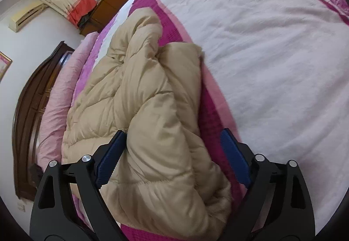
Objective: Fold large clothes
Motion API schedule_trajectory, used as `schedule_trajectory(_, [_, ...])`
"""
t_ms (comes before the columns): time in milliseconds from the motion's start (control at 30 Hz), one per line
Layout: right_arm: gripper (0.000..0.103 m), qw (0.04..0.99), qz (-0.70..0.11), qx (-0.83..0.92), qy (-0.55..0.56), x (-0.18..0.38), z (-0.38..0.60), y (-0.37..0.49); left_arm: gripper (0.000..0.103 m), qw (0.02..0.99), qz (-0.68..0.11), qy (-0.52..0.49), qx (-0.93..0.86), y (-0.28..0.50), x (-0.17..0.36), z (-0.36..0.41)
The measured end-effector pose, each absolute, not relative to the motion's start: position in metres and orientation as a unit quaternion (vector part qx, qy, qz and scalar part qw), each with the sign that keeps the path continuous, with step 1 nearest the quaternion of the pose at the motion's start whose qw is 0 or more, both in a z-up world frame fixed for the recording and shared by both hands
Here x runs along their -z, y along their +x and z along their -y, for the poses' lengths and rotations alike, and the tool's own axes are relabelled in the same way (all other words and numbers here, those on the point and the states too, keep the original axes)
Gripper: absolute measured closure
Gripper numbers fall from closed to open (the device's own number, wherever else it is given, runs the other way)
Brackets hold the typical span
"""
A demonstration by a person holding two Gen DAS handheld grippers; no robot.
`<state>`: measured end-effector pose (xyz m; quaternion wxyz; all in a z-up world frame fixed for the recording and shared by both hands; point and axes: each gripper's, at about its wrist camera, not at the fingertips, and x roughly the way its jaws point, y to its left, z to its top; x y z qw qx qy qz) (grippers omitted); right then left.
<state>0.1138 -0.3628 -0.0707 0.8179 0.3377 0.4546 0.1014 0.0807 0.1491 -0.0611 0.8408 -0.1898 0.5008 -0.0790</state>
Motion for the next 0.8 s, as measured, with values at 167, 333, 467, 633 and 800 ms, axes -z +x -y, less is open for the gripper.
schedule_trajectory(167, [0.036,0.8,-0.454,-0.131,0.37,0.072,0.358,0.115,0.033,0.83,-0.499,-0.225,0.106,0.087,0.07,-0.138])
schedule_trajectory(333, [0.066,0.794,-0.435,-0.154,0.395,0.06,0.365,0.1,0.067,0.828,-0.501,-0.221,0.124,0.08,0.056,-0.133])
schedule_trajectory(467, [0.071,0.799,-0.44,-0.157,0.379,0.042,0.365,0.078,0.074,0.831,-0.509,-0.191,0.12,0.065,0.042,-0.127])
schedule_trajectory(633, [0.071,0.793,-0.458,-0.16,0.367,0.033,0.366,0.042,0.074,0.814,-0.538,-0.18,0.125,0.032,0.033,-0.123])
schedule_trajectory(800, [0.07,0.789,-0.471,-0.158,0.362,0.037,0.37,0.006,0.068,0.809,-0.548,-0.17,0.125,0.006,0.034,-0.123])
